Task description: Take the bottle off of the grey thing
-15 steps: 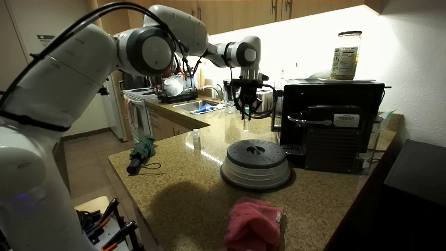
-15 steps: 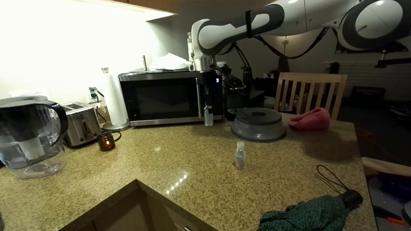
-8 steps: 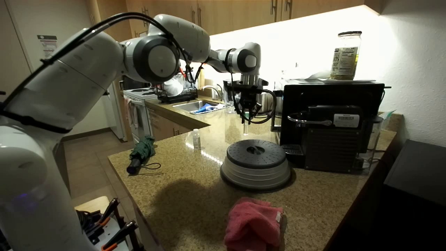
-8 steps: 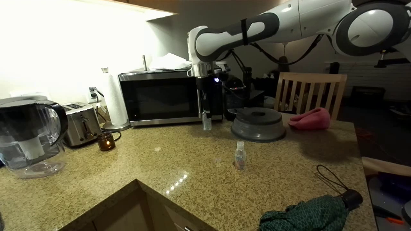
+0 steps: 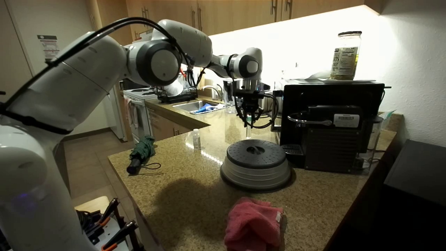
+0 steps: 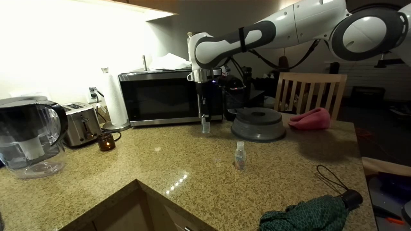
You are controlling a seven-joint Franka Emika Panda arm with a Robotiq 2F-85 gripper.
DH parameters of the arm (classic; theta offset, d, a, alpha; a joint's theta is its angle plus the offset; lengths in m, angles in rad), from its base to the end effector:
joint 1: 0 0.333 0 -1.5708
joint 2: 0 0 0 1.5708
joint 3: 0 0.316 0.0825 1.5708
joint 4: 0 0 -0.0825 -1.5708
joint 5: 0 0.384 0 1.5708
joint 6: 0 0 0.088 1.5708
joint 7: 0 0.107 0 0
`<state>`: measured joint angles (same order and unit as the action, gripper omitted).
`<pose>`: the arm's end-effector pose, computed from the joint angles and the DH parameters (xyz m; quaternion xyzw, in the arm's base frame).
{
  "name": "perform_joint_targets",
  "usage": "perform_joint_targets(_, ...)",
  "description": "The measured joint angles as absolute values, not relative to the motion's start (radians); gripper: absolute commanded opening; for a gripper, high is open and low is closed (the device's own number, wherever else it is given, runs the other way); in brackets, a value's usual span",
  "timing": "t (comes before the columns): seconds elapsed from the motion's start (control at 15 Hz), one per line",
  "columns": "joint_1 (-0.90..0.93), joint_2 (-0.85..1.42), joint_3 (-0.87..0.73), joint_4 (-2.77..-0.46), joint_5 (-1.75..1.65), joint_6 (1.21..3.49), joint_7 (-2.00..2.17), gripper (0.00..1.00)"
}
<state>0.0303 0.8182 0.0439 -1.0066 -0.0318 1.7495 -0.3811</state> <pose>0.7580 0.0421 0.3591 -0.9742 -0.2227 0.0368 0.0064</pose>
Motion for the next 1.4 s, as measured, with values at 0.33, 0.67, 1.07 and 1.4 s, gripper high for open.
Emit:
perform_joint_targets(0.33,0.029,0.832,0.032,-1.007,-0.032,1.766,-0.381,0.55)
perform_joint_targets(0.67,0.028,0.837,0.029,-1.007,-0.033,1.766,-0.380,0.80)
perform_joint_targets(1.07,0.028,0.837,0.026,-1.007,-0.033,1.770,-0.380,1.00)
perform_joint_targets(1.4,0.028,0.831,0.024,-1.000,-0.033,1.773,-0.362,1.00)
